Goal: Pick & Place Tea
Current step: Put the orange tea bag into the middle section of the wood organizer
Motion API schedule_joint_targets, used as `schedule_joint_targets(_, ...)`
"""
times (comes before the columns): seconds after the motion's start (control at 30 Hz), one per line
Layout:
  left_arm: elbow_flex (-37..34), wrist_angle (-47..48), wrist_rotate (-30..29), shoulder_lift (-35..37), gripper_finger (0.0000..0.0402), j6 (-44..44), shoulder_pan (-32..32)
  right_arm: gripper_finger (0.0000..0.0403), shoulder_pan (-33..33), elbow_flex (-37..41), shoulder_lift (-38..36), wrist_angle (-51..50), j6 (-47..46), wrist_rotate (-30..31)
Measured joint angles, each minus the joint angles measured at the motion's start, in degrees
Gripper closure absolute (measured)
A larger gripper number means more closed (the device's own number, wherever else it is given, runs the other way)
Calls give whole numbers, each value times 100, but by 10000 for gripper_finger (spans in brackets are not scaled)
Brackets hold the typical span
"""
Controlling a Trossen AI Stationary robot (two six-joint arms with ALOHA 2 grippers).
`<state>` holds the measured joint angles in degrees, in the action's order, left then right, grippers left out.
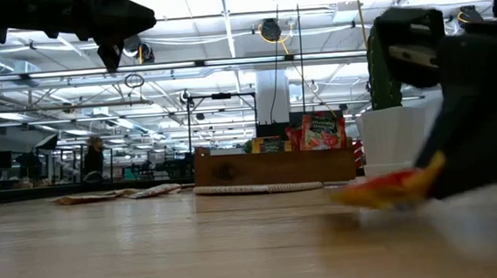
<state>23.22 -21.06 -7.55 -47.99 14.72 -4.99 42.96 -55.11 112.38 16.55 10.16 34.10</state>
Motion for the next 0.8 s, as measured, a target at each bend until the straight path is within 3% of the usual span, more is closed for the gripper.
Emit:
schedule_joint_targets(0.2,0,0,-2,0,355,57,2,402,18,-78,-135,-73,1091,1315)
schedule_joint_targets(0.57,8,-22,-4,-104,355,807,-2,403,-202,-563,-208,146,4805,4167)
schedule_joint_targets(0.8,9,-489,-103,-1106,355,1318,-50,403,-607,-501,-209,283,5523,4285)
